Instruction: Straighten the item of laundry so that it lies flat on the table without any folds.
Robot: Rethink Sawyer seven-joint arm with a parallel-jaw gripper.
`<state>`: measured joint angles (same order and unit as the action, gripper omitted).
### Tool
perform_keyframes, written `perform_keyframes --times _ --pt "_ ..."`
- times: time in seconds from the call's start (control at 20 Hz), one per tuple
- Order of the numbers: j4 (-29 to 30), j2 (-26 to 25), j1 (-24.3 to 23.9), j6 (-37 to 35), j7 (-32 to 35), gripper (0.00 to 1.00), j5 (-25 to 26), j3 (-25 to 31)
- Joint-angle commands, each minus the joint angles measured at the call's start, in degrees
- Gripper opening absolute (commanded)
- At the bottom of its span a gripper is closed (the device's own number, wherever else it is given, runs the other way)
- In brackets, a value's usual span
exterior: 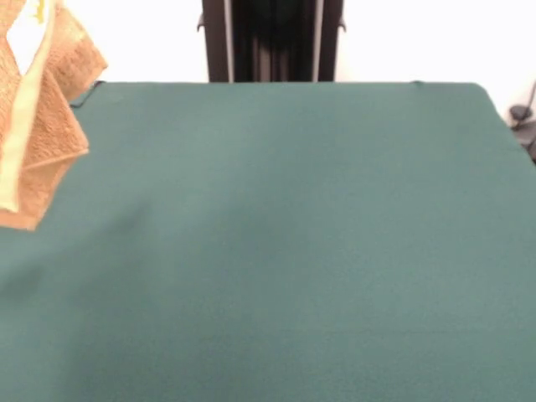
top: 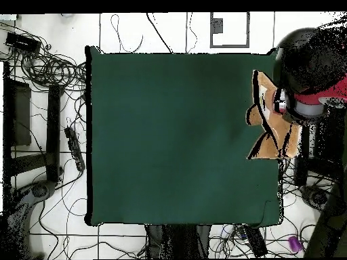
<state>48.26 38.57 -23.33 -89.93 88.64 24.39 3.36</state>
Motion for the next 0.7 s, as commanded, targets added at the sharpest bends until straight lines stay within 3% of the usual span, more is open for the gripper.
perform_keyframes --times 0.05,0.7 --pt "3.1 -6.9 2.5 6.8 11.3 0.0 -2.9 3.5" --pt "6.2 -8.9 4.1 15.9 14.0 0.0 -7.2 2.9"
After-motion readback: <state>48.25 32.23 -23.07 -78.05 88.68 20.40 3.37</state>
